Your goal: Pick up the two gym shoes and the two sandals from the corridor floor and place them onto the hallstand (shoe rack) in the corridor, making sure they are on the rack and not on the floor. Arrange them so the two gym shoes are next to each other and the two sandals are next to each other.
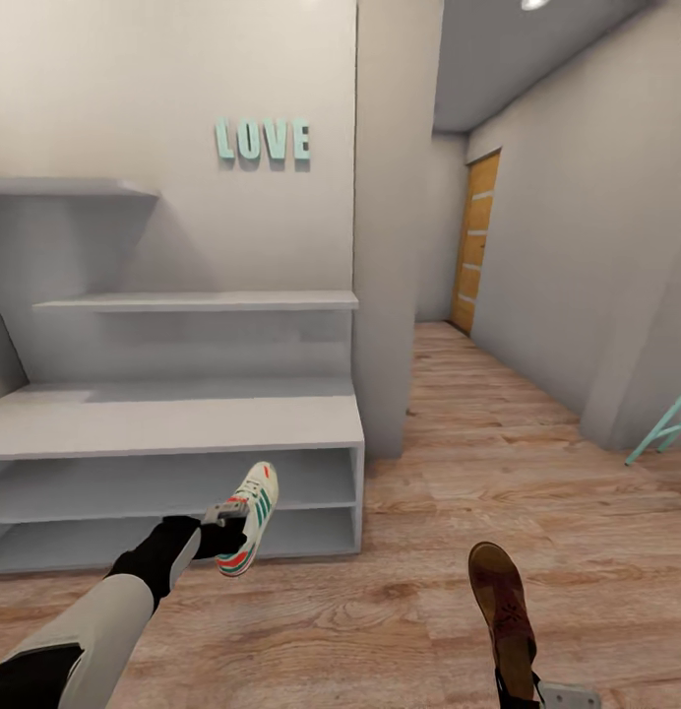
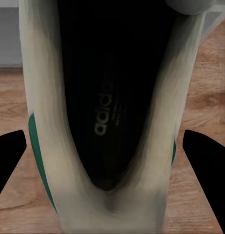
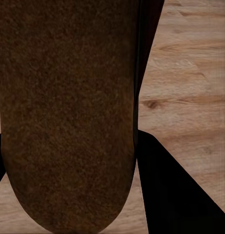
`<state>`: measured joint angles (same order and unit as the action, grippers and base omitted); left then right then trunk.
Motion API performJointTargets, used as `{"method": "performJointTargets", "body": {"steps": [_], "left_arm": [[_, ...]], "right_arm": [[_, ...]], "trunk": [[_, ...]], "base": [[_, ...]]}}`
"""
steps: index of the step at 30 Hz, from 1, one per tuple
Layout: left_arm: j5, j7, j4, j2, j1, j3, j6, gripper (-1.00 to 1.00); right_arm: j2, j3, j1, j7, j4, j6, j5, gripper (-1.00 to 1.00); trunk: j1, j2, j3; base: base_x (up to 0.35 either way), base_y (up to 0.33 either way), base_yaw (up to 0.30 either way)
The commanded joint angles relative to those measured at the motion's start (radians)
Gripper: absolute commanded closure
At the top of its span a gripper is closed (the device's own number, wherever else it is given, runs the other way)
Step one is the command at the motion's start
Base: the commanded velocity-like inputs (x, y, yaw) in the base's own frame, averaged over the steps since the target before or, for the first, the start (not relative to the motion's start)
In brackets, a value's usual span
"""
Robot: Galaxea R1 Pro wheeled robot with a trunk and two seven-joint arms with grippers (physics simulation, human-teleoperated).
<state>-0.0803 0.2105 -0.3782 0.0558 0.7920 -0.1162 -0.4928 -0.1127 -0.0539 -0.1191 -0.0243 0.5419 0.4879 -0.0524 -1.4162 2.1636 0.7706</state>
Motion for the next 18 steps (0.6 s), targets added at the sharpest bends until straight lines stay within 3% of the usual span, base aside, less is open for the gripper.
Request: {"method": "performJointTargets", "body": {"steps": [1,4,10,18], "left_arm": [[-0.009,0.007,-0.007,-0.001,0.001,-0.008,-0.006,1.00],[-0.009,0.007,-0.025,0.000,0.000,-0.007,-0.006,1.00],[-0.010,0.002,-0.038,0.007,0.000,-0.008,-0.007,1.00],[-0.009,-0.105,-0.036,0.011,-0.002,-0.016,-0.007,1.00]], "right_arm": [[0.000,0.002,-0.001,0.000,-0.001,0.003,-0.009,1.00],[0.001,0.003,-0.001,0.000,0.000,0.003,-0.009,1.00],[0.002,0.003,-0.001,0.000,0.000,0.003,-0.009,1.00],[0.002,0.003,-0.001,0.000,0.000,0.003,-0.009,1.00]], "trunk": [[0.000,0.000,0.001],[0.000,0.000,0.001],[-0.023,0.042,0.025],[-0.053,0.098,0.063]], "base": [[0.000,0.000,-0.046],[0.000,0.000,-0.020],[0.000,0.000,-0.003],[0.000,0.000,0.000]]}}
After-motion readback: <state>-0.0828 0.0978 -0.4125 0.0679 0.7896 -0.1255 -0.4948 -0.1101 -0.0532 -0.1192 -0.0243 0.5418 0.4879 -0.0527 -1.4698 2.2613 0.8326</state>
